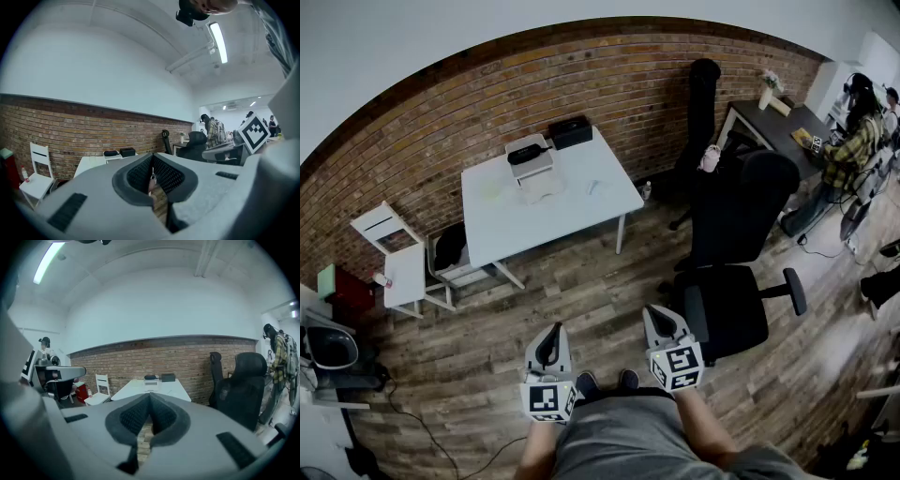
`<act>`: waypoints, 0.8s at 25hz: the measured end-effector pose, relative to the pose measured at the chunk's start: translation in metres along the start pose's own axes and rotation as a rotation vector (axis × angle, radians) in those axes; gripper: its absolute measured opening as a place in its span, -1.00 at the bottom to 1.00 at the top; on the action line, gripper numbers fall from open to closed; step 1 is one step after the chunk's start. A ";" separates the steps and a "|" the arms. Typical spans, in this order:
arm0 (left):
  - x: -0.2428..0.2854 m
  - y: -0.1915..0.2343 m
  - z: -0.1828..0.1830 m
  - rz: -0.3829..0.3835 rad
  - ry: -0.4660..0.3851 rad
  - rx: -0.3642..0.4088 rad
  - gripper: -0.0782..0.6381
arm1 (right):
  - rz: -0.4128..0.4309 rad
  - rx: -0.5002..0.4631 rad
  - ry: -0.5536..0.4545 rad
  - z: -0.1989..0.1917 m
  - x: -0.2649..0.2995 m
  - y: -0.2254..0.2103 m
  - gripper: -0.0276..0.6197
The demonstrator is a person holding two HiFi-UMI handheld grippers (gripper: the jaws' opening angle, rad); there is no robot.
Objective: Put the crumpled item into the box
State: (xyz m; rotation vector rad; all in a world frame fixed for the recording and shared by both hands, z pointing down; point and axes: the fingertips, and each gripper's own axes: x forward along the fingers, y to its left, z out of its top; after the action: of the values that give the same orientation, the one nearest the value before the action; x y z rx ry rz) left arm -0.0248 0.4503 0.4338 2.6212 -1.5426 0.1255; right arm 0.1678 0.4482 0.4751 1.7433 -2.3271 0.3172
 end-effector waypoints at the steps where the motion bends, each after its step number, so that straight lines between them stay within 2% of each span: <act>1: 0.002 0.000 0.000 -0.002 0.002 0.011 -0.76 | 0.000 -0.002 -0.003 0.002 0.001 0.000 -0.91; 4: 0.007 0.002 -0.001 0.000 0.005 0.035 -0.76 | -0.001 -0.008 -0.003 0.005 0.005 -0.001 -0.91; 9: 0.013 0.004 -0.003 -0.021 0.024 0.017 -0.76 | -0.002 -0.010 0.005 0.006 0.007 -0.001 -0.91; 12: 0.013 -0.001 -0.005 -0.053 0.009 0.020 -0.76 | 0.040 0.003 -0.002 0.006 0.008 0.006 -0.91; 15: 0.010 0.003 -0.008 -0.026 0.008 0.024 -0.76 | 0.064 0.017 -0.033 0.008 0.011 0.013 -0.91; 20: 0.008 0.013 -0.005 -0.014 -0.002 0.033 -0.76 | 0.042 -0.015 -0.040 0.011 0.013 0.017 -0.91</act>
State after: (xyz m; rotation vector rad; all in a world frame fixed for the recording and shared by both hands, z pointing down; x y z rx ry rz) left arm -0.0324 0.4373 0.4403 2.6572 -1.5353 0.1490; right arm 0.1474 0.4378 0.4675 1.7117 -2.3900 0.2741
